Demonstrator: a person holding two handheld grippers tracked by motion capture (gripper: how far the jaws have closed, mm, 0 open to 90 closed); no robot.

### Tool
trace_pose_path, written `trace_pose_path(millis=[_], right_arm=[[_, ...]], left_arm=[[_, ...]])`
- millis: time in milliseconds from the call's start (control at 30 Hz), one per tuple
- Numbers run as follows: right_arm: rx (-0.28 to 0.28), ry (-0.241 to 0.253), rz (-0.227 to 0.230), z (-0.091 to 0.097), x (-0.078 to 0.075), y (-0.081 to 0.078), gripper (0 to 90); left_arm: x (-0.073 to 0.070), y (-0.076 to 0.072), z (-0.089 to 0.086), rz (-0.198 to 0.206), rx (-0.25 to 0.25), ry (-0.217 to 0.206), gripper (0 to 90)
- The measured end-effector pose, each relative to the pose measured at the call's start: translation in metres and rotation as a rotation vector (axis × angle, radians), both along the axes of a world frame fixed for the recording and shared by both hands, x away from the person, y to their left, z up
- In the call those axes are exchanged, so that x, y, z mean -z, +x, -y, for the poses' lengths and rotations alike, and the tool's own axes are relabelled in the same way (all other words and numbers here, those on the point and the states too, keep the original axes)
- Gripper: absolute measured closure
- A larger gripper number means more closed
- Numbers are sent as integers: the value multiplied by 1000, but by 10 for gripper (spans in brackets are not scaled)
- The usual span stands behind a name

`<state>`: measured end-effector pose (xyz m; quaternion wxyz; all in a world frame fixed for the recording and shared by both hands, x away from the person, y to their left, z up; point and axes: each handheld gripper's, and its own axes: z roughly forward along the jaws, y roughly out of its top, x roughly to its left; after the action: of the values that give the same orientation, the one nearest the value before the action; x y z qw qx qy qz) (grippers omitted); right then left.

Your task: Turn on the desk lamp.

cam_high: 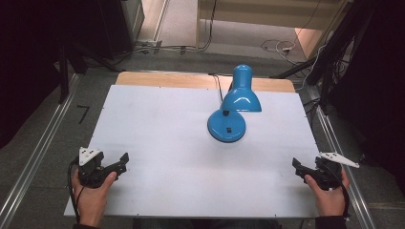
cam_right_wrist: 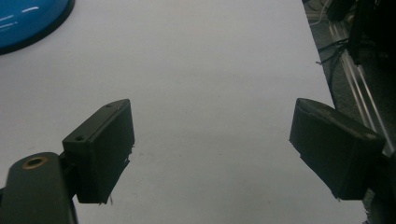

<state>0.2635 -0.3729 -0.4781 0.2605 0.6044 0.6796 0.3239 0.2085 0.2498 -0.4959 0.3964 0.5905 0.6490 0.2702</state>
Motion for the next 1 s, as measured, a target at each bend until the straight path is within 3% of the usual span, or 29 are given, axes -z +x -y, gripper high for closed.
trace_pose_path(millis=[167, 567, 833, 1000], right_arm=[[-10, 4, -10, -1, 2, 1, 125], [-46, 23, 14, -8, -1, 0, 126], [-56, 33, 0, -13, 1, 4, 126], [-90, 24, 4, -22, 0, 6, 125]], left_arm=[[0, 2, 3, -5, 12, 6, 110], [0, 2, 4, -5, 15, 3, 109], [1, 3, 3, -6, 11, 2, 109], [0, 2, 3, -4, 4, 11, 110]])
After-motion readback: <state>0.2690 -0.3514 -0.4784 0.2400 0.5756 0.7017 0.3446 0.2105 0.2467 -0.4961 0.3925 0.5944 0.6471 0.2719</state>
